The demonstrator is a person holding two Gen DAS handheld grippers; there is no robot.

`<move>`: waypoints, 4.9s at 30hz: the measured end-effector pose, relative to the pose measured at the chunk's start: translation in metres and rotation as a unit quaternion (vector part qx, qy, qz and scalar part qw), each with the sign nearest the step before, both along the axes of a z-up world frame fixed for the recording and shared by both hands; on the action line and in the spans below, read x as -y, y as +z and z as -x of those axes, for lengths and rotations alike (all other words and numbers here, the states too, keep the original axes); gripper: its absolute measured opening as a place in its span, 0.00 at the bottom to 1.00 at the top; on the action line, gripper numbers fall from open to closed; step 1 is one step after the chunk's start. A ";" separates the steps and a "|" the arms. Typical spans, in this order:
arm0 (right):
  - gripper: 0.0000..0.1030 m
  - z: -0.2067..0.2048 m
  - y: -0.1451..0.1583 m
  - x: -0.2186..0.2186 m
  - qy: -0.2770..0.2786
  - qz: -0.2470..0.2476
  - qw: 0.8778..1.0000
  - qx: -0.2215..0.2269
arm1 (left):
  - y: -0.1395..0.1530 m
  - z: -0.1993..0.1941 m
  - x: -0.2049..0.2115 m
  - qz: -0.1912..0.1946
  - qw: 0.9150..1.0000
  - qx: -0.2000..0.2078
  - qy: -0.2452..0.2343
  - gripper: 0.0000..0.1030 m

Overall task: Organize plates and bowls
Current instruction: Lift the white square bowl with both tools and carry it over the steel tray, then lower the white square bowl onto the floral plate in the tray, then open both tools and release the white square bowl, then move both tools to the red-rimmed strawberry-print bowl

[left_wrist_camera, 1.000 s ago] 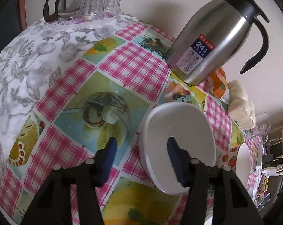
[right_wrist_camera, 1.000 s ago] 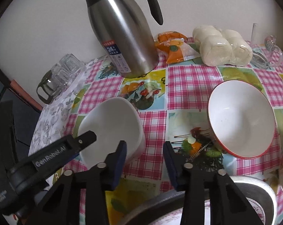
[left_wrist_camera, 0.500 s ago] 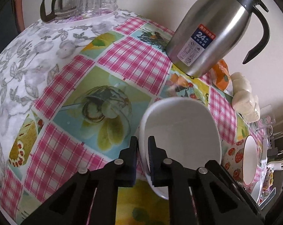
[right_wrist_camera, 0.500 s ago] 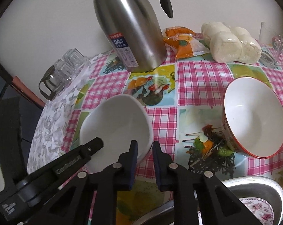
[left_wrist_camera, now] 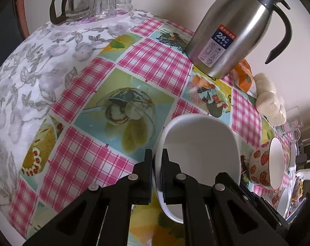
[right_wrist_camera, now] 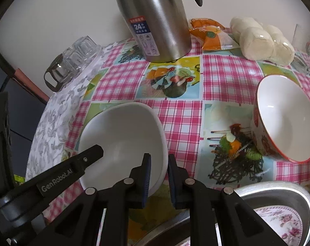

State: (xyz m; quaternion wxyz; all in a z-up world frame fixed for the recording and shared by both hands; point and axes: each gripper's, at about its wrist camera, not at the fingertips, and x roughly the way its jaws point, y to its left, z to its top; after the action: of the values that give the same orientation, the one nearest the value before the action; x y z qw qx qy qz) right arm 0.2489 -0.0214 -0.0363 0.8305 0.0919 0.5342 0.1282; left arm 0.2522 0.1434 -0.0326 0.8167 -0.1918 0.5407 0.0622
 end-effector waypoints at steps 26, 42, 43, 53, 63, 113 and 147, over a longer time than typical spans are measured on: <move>0.17 0.069 0.092 0.073 -0.034 -0.024 0.995 0.089 | 0.097 0.053 0.072 0.005 0.990 0.108 -0.095 0.10; 0.17 0.122 0.096 0.134 -0.076 -0.015 0.994 0.084 | 0.087 0.091 0.131 0.011 0.981 0.086 -0.172 0.11; 0.17 0.124 0.094 0.137 -0.077 -0.013 0.994 0.081 | 0.084 0.093 0.134 0.012 0.981 0.081 -0.175 0.11; 0.18 0.136 0.071 0.148 -0.085 0.002 0.996 0.041 | 0.061 0.102 0.150 0.003 0.981 0.036 -0.189 0.12; 0.19 0.131 0.053 0.142 -0.079 0.020 0.997 0.010 | 0.041 0.101 0.151 0.006 0.982 -0.003 -0.191 0.12; 0.83 0.129 0.073 0.155 -0.108 0.036 0.992 0.057 | 0.062 0.096 0.106 -0.068 0.994 0.026 -0.076 0.85; 1.00 0.087 0.093 0.216 -0.177 0.043 0.975 0.131 | 0.106 0.041 0.112 -0.084 0.972 0.203 -0.084 1.00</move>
State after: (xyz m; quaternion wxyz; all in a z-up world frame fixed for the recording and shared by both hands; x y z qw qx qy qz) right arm 0.1619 -0.2376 0.0572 0.9058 0.1318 0.4013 -0.0329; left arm 0.2109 0.0315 0.0730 0.9250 -0.0851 0.3704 -0.0014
